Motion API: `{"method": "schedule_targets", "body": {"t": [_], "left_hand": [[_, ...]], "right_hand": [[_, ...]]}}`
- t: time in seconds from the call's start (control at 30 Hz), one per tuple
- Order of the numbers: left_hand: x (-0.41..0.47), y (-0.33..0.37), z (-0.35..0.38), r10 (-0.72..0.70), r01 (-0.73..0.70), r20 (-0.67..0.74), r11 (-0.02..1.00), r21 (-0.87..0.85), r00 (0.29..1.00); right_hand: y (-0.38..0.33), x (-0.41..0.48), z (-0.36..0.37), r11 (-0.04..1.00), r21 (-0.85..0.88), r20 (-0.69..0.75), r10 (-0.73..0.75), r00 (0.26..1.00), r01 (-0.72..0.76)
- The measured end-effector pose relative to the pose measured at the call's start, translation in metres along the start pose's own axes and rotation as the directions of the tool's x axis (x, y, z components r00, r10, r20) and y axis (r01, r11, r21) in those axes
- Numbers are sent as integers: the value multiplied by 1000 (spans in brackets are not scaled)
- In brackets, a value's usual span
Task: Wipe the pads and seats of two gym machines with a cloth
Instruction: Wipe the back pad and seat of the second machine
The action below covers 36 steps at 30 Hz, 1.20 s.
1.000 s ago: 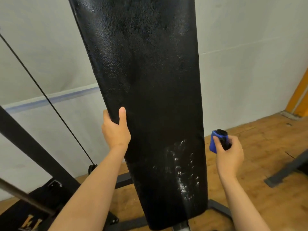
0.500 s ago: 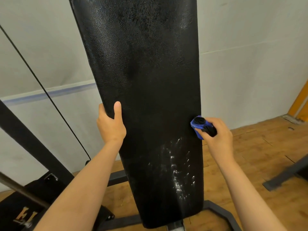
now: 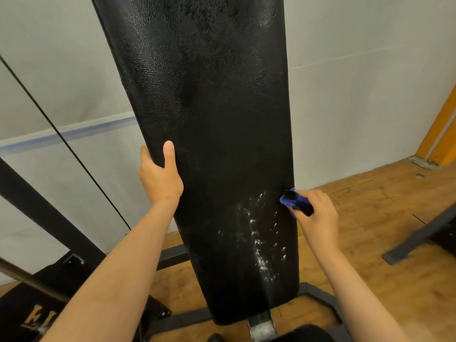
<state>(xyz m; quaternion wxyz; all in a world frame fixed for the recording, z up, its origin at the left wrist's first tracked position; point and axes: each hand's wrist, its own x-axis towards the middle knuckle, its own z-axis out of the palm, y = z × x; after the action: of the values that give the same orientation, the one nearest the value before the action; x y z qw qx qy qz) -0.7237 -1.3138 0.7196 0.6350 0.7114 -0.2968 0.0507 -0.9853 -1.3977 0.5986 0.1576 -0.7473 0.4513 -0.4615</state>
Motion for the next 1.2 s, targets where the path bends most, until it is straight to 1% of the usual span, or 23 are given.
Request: {"method": "schedule_targets", "body": {"t": [0.13, 0.27, 0.33, 0.4, 0.5, 0.57, 0.63, 0.77, 0.83, 0.9, 1.0, 1.07, 1.2], "left_hand": [[1, -2, 0, 8, -8, 10, 1000, -6, 1000], [2, -4, -1, 0, 0, 9, 1000, 1, 1000], [2, -3, 0, 4, -4, 12, 1000, 3, 1000], [3, -3, 0, 0, 0, 10, 1000, 5, 1000], [2, -4, -1, 5, -5, 4, 1000, 18, 1000], [1, -3, -1, 17, -17, 8, 1000, 11, 1000], [1, -2, 0, 21, -21, 10, 1000, 7, 1000], [1, -4, 0, 21, -21, 8, 1000, 2, 1000], [1, -5, 0, 25, -25, 10, 1000, -3, 1000], [2, -6, 0, 22, -22, 11, 1000, -2, 1000], [3, -6, 0, 15, -15, 7, 1000, 2, 1000], [2, -6, 0, 20, -20, 8, 1000, 0, 1000], [2, -6, 0, 27, -27, 8, 1000, -1, 1000]], "right_hand": [[-22, 27, 1, 996, 84, -107, -19, 994, 28], [-32, 21, 8, 990, 140, -134, 15, 991, 4], [-29, 7, 14, 993, 111, -92, -26, 995, 36], [-19, -11, 22, 995, 65, -16, -76, 997, 77], [-5, -30, 26, 997, 33, 77, -70, 995, 68], [-3, -28, 23, 997, 40, 79, -74, 994, 71], [-7, -18, 18, 996, 59, 43, -66, 997, 64], [-27, 16, 13, 989, 140, -119, -29, 992, 45], [-38, 26, 13, 984, 169, -154, -27, 988, 53], [-46, 27, 16, 982, 179, -156, -23, 988, 51], [-46, 13, 24, 983, 175, -108, -43, 993, 62], [-43, -2, 31, 985, 145, -31, -91, 995, 94], [-35, -22, 38, 978, 97, 92, -194, 977, 185]]}}
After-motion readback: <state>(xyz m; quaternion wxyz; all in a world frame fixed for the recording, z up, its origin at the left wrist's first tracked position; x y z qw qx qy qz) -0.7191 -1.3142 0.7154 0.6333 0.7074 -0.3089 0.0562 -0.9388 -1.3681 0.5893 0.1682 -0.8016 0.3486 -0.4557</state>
